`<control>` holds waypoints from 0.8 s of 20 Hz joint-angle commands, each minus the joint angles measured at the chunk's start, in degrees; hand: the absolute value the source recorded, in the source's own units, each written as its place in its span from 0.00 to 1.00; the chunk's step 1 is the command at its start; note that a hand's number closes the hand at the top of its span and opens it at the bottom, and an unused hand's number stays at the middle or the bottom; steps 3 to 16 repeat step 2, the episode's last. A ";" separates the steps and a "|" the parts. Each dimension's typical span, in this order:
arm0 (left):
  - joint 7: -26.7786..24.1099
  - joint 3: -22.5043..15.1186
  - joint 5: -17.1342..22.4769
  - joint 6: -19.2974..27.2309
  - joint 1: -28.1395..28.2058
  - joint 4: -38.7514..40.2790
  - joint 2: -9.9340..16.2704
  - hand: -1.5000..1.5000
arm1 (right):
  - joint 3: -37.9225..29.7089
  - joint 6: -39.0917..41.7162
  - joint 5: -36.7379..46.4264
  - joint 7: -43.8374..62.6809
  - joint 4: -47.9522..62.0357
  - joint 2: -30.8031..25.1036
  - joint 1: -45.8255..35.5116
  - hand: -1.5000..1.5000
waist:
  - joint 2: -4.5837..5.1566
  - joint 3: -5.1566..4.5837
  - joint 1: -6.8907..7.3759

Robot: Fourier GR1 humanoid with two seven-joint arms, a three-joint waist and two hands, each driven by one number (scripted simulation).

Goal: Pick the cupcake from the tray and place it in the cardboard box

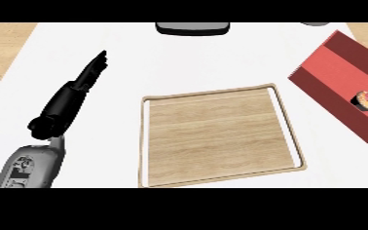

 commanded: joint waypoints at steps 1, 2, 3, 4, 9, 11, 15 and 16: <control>-3.08 -0.60 -1.25 -0.16 1.31 1.49 -0.11 0.50 | -5.36 -1.44 -4.25 -0.21 4.25 -3.21 1.43 0.00 | 0.58 0.05 0.72; -1.17 1.06 0.94 -1.37 -1.85 1.59 0.49 0.50 | -5.83 -1.76 -4.59 -0.84 4.47 -3.92 2.08 0.00 | 0.59 0.08 0.59; -1.17 1.06 0.94 -1.37 -1.85 1.59 0.49 0.50 | -5.83 -1.76 -4.59 -0.84 4.47 -3.92 2.08 0.00 | 0.59 0.08 0.59; -1.17 1.06 0.94 -1.37 -1.85 1.59 0.49 0.50 | -5.83 -1.76 -4.59 -0.84 4.47 -3.92 2.08 0.00 | 0.59 0.08 0.59; -1.17 1.06 0.94 -1.37 -1.85 1.59 0.49 0.50 | -5.83 -1.76 -4.59 -0.84 4.47 -3.92 2.08 0.00 | 0.59 0.08 0.59; -1.17 1.06 0.94 -1.37 -1.85 1.59 0.49 0.50 | -5.83 -1.76 -4.59 -0.84 4.47 -3.92 2.08 0.00 | 0.59 0.08 0.59; -1.17 1.06 0.94 -1.37 -1.85 1.59 0.49 0.50 | -5.83 -1.76 -4.59 -0.84 4.47 -3.92 2.08 0.00 | 0.59 0.08 0.59; -1.17 1.06 0.94 -1.37 -1.85 1.59 0.49 0.50 | -5.83 -1.76 -4.59 -0.84 4.47 -3.92 2.08 0.00 | 0.59 0.08 0.59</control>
